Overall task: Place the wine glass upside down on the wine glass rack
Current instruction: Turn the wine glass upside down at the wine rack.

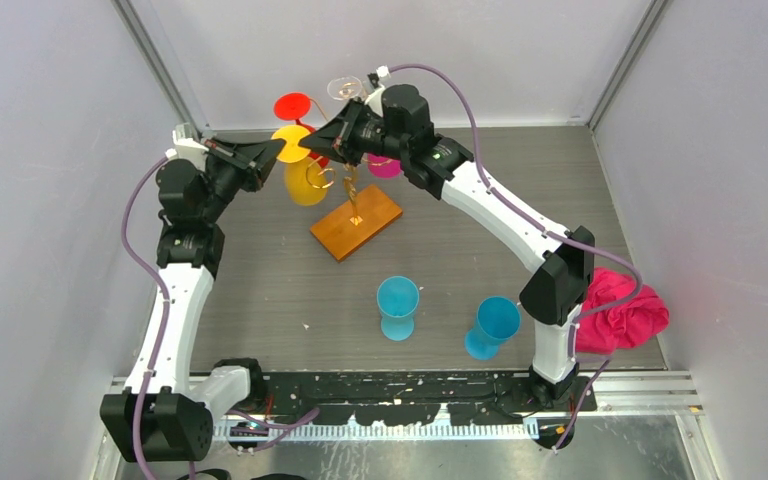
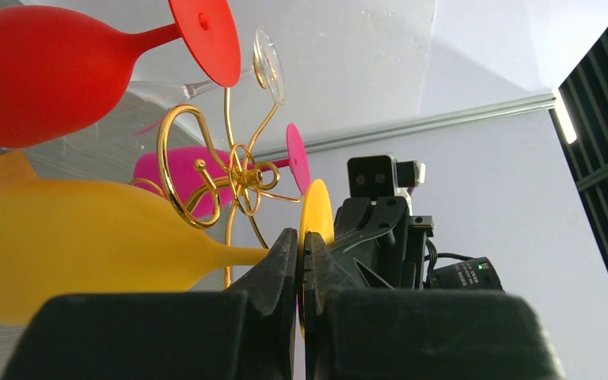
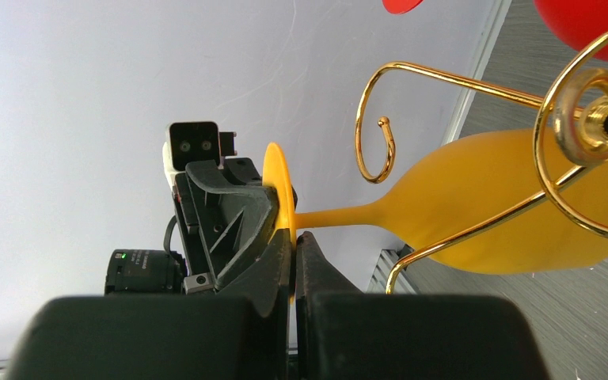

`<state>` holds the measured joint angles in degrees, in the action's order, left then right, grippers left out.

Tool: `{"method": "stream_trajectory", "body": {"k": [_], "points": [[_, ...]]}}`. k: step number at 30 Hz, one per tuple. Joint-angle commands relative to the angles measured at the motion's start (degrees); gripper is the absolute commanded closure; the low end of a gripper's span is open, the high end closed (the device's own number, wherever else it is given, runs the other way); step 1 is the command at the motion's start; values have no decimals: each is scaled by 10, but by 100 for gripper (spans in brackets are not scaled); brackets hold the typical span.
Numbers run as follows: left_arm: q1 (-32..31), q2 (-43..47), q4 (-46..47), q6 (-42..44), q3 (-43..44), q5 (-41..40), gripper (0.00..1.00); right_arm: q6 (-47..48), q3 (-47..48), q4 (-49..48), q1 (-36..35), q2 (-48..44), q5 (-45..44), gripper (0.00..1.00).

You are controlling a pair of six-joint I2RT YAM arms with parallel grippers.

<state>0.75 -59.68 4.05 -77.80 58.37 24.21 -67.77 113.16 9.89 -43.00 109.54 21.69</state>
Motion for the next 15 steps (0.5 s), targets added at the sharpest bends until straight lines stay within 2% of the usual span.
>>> {"method": "stream_trajectory", "body": {"k": [1, 3, 6, 15], "points": [[-3, 5, 56, -6, -7, 5, 99, 13, -5, -15, -5, -37, 5, 93], [-11, 3, 59, -9, -10, 6, 99, 15, -5, -14, -5, -38, 4, 81], [-20, 0, 65, -14, -15, 8, 99, 16, -6, -14, -5, -39, 1, 72], [-21, -4, 75, -15, -22, -3, 99, 31, -4, -2, -6, -45, -6, 60]]}}
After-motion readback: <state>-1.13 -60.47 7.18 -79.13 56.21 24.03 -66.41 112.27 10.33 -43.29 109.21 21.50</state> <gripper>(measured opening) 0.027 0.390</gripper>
